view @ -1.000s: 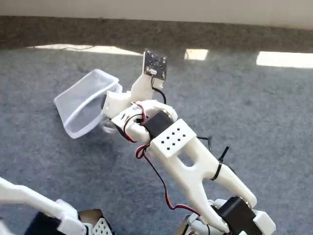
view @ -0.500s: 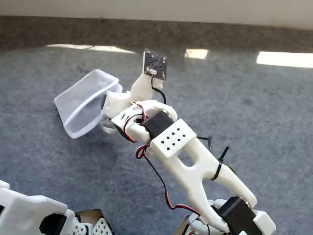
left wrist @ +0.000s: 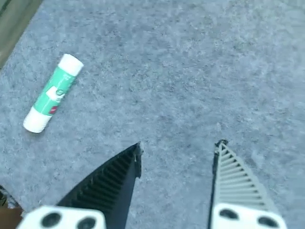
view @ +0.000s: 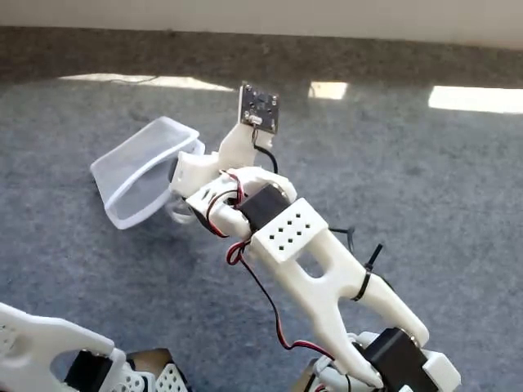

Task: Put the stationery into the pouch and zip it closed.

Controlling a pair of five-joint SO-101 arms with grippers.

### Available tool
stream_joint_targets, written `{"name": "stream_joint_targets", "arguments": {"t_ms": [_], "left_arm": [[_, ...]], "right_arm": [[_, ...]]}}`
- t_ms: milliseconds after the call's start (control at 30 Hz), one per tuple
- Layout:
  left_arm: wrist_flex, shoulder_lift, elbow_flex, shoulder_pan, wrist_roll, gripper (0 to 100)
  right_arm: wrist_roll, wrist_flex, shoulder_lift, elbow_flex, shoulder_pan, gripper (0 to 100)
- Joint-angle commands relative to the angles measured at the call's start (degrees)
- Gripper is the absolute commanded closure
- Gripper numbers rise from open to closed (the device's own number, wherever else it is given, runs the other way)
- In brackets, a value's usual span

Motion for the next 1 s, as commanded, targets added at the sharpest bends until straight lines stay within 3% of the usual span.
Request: {"name": "stream_joint_targets", "arguments": {"t_ms": [0,100,300,533,733,967], "left_arm": [[5.36,-1.36,-3.3,6.55,0.0,77],[8.88,-2.33,-3.38,10.51,2.81,79],[13.36,-7.6,-2.95,15.96,5.19,99],[16.97,-13.76,1.01,20.79,10.02,100],[16.18,-29.05,17.54,26.33,10.11,100],[4.31,-50.15,42.07,28.09,15.03,100]], "right_arm": [[-0.18,-1.19,-0.66,-1.98,0.66,99.4],[-0.18,-1.19,-0.66,-1.8,0.66,99.4],[-0.18,-1.19,-0.66,-1.8,0.75,99.4],[0.0,-1.19,-0.66,-1.8,0.75,99.4],[0.0,-1.19,-0.66,-1.71,0.75,99.4],[-0.09,-1.27,-0.66,-1.71,0.84,99.4]]}}
